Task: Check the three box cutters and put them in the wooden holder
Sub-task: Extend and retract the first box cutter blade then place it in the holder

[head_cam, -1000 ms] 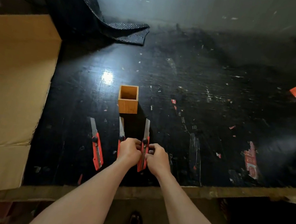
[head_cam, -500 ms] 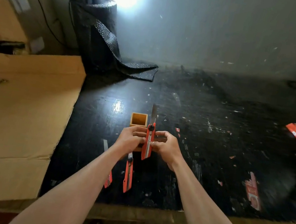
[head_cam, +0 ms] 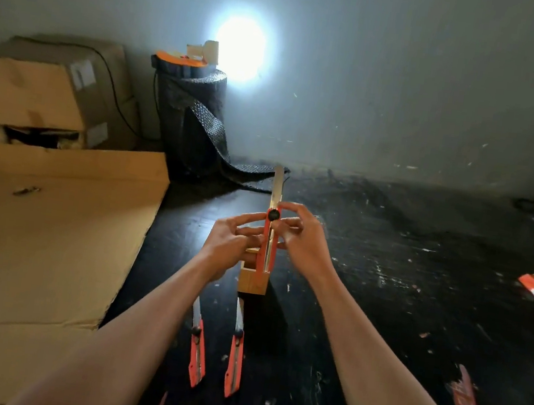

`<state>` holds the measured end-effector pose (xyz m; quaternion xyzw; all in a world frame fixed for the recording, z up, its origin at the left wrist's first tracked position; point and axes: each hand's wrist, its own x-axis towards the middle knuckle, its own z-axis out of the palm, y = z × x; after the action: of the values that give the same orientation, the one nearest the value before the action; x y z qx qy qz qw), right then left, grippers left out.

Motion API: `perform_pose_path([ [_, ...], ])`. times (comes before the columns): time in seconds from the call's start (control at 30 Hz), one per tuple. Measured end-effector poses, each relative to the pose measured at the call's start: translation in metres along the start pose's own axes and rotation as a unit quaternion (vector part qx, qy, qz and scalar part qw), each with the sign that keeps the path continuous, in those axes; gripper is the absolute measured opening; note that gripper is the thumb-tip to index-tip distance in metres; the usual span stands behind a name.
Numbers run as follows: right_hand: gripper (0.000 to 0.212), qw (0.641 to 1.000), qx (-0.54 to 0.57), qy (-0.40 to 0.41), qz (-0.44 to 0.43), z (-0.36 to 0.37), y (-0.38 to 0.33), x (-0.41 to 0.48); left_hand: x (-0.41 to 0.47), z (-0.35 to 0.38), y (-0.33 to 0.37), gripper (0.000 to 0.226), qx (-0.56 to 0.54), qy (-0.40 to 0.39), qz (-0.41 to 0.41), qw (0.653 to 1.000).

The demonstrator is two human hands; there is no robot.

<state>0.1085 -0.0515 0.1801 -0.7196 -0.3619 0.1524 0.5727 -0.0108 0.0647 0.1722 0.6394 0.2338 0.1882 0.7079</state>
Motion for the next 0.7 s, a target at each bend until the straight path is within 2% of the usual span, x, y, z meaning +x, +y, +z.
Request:
perform_pose_path([
  [0.13, 0.025, 0.999, -0.041, 0.005, -0.02, -0.001, -0.007, 0.01, -0.001, 0.0, 0.009, 0.046, -0.003, -0.004, 0.013, 1.0],
  [0.7, 0.021, 0.999, -0.013, -0.041, -0.024, -0.005, -0.003, -0.004, 0.001, -0.003, 0.023, 0.044, -0.055, -0.004, -0.007, 0.998],
])
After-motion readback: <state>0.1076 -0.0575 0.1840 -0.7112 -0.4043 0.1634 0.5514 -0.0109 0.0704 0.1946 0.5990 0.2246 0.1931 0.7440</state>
